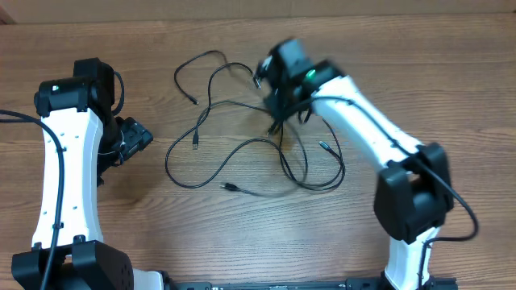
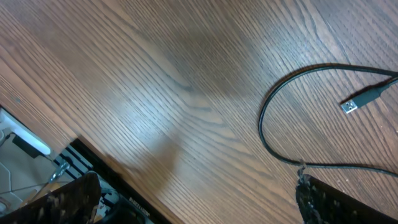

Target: Untangle cables

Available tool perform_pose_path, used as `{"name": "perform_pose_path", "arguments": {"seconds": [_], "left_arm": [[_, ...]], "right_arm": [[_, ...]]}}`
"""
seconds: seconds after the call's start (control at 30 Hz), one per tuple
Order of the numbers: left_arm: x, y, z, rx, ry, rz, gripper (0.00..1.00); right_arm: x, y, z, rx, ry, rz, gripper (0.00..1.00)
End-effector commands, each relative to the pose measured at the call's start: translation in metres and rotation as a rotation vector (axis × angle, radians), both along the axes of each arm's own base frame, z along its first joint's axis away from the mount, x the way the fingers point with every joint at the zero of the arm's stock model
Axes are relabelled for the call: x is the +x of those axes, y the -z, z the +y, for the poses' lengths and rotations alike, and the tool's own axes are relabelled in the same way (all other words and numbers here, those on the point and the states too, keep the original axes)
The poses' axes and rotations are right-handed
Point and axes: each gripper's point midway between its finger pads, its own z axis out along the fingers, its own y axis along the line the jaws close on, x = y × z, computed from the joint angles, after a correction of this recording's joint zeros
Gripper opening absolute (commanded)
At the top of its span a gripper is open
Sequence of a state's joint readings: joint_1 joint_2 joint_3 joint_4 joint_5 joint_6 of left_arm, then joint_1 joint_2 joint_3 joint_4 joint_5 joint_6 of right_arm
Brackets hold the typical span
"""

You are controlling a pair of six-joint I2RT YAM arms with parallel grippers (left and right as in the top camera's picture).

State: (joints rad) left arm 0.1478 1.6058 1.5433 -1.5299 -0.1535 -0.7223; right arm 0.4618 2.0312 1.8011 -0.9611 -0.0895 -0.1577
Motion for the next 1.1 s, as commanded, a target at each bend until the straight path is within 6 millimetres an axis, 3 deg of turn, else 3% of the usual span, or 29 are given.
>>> {"name": "perform_pose_path", "arguments": {"seconds": [0.0,0.03,0.2,0.37,0.43,0.5,0.6,0.87,0.97,1.07], "left_arm": [[-0.003,-0.002,0.001,0.003,0.018,-0.001,1.00],[-0.003,-0.002,0.001,0.003,0.018,-0.002,1.00],[-0.001,-0.002,0.001,0.004,0.018,-0.009,1.00],[0.001,-0.002,0.001,0.004,0.018,-0.016,1.00],[0.001,-0.002,0.001,0.004,0.018,-0.017,1.00],[0.001,-0.002,0.001,0.005,0.018,-0.016,1.00],[0.001,-0.002,0.001,0.004,0.018,-0.016,1.00],[0.001,-0.002,0.001,0.005,0.018,-0.016,1.00],[0.001,-0.002,0.001,0.005,0.018,-0.017,1.00],[0.001,-0.002,0.001,0.005,0.018,-0.016,1.00]], "right_arm": [[0.032,-0.100,-0.045,0.127,0.204,-0.156,0.04],[0.042,-0.130,-0.077,0.151,0.285,-0.200,0.04],[0.061,-0.206,-0.173,0.201,0.484,-0.360,0.04],[0.057,-0.283,-0.245,0.257,0.599,-0.550,0.04],[0.052,-0.303,-0.270,0.254,0.643,-0.609,0.04],[0.048,-0.311,-0.288,0.247,0.676,-0.631,0.04],[0.040,-0.300,-0.308,0.224,0.726,-0.587,0.04],[0.001,-0.205,-0.357,0.021,0.917,-0.258,0.04],[-0.016,-0.174,-0.390,-0.095,1.041,-0.178,0.04],[-0.028,-0.165,-0.413,-0.142,1.136,-0.159,0.04]]}}
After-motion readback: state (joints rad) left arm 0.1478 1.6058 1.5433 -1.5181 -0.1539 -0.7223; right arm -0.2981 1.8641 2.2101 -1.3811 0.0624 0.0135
